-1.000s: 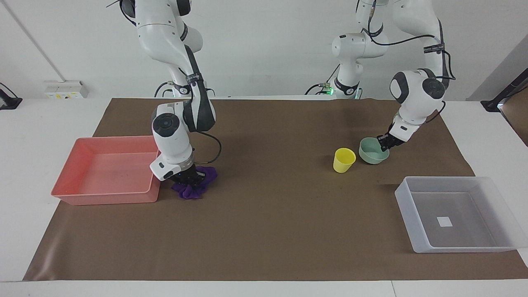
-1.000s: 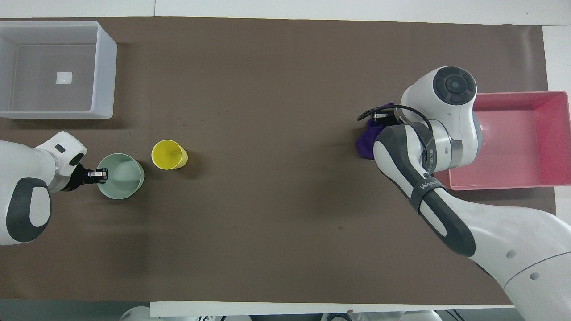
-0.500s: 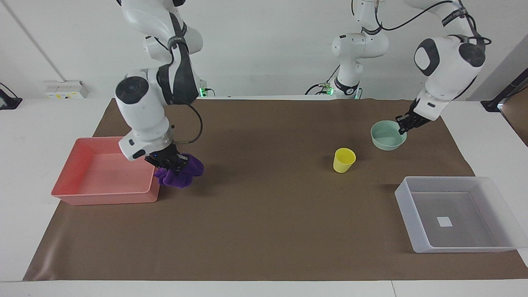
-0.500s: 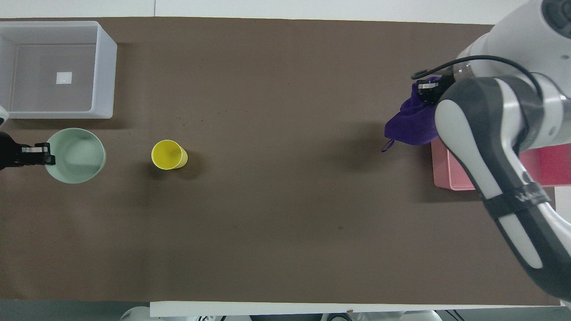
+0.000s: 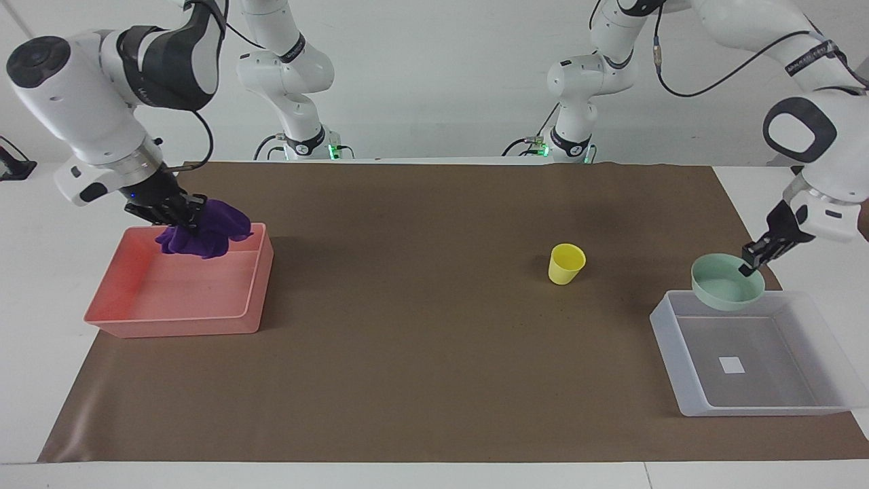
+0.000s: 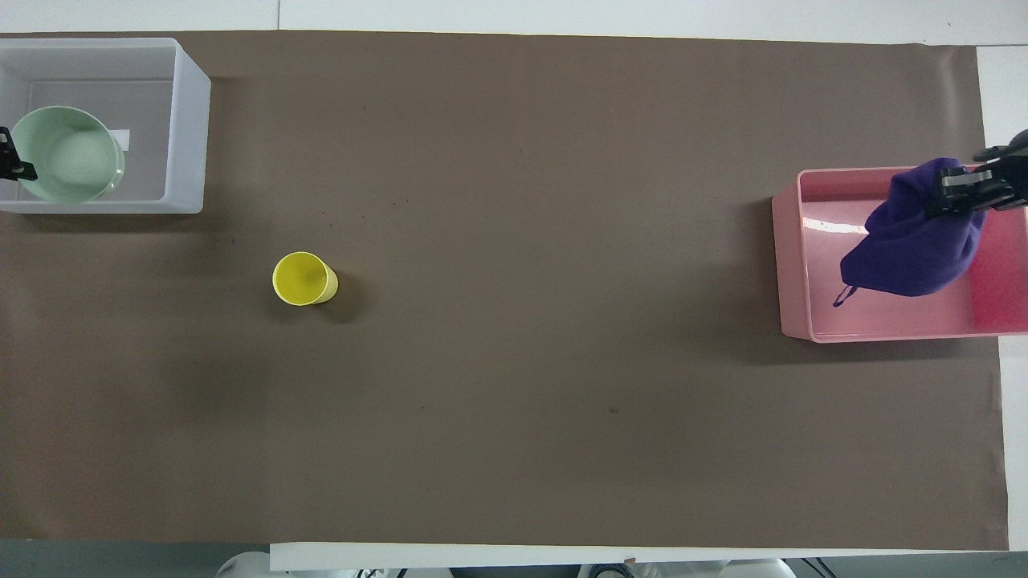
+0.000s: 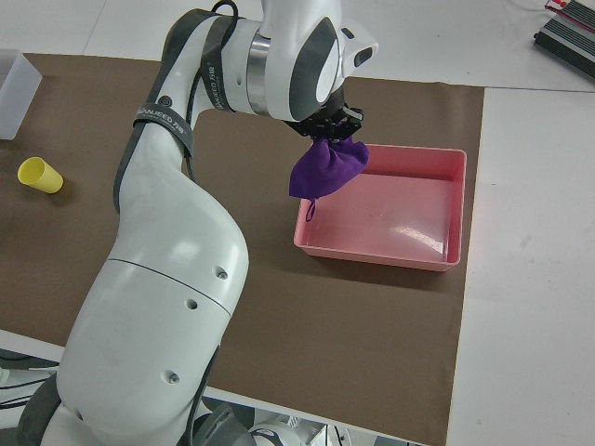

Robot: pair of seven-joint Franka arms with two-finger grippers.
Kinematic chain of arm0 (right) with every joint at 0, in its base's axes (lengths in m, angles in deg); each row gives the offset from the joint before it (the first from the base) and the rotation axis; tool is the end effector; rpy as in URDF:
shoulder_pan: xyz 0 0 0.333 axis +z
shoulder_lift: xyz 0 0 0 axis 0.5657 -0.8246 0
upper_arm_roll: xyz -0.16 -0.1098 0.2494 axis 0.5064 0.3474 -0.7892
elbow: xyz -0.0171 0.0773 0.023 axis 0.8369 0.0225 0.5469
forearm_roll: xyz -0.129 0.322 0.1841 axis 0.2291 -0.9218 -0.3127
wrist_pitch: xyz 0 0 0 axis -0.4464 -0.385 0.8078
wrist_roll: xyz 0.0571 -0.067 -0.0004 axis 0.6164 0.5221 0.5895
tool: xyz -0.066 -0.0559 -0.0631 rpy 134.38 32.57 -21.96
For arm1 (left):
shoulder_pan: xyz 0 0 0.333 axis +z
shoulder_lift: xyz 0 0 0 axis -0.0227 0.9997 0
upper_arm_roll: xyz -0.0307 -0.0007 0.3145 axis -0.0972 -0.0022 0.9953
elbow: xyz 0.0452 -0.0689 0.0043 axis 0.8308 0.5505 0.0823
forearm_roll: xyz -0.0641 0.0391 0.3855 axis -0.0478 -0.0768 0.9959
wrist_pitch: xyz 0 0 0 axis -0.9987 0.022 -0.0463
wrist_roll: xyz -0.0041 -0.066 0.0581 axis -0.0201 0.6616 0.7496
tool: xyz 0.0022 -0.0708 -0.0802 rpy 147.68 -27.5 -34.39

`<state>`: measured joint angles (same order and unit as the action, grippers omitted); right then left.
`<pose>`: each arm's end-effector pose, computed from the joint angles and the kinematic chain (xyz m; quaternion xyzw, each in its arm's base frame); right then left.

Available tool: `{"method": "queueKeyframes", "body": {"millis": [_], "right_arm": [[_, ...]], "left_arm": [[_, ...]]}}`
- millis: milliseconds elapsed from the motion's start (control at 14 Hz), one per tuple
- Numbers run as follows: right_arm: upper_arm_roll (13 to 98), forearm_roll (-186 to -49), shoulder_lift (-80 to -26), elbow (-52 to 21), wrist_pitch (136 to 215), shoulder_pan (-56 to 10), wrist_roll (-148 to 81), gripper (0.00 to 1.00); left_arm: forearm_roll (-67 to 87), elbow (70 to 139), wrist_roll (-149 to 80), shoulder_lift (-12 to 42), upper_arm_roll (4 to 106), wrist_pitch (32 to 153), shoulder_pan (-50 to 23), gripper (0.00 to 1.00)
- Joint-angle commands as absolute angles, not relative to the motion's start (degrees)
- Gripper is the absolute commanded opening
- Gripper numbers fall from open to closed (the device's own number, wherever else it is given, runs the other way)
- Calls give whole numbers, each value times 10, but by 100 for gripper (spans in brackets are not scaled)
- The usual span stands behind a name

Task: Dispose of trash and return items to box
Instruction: 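Drop the cloth in the pink bin while the left gripper places the bowl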

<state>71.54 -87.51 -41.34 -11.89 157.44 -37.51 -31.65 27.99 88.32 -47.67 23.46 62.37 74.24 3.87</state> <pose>0.5634 -0.1128 0.5257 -0.9993 0.0175 0.0320 0.0095 0.6590 0.1007 0.4540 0.9884 0.1246 0.0794 0.0365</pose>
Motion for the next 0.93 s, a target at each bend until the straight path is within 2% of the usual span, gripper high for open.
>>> {"method": "queueKeyframes", "body": {"millis": [0,143,214,286,357,429,571,643,857], "right_arm": [[709,-877,-367,-252,1675,-391,-305,3],[709,-876,-373,-291,1710,-394,-308,4],[709,-876,-376,-304,1726,-395,-304,6],[709,-876,-376,-323,1746,-402,-298,6],[709,-876,-380,-335,1768,-408,-282,6],[709,-876,-381,-340,1779,-411,-264,6],[709,-874,-381,-343,1780,-417,-258,11],[709,-874,-381,-355,1793,-417,-258,14],[709,-874,-388,-376,1831,-424,-251,20]], "left_arm": [[264,864,-471,305,621,826,38,0],[267,886,-475,324,621,848,35,0],[268,909,-482,323,621,869,39,4],[267,928,-482,320,621,900,37,22],[264,924,-481,321,621,902,34,55],[262,901,-478,322,621,884,34,74],[267,853,-474,314,620,822,29,95],[268,848,-472,291,620,789,27,100],[270,871,-467,191,619,625,-4,100]]}}
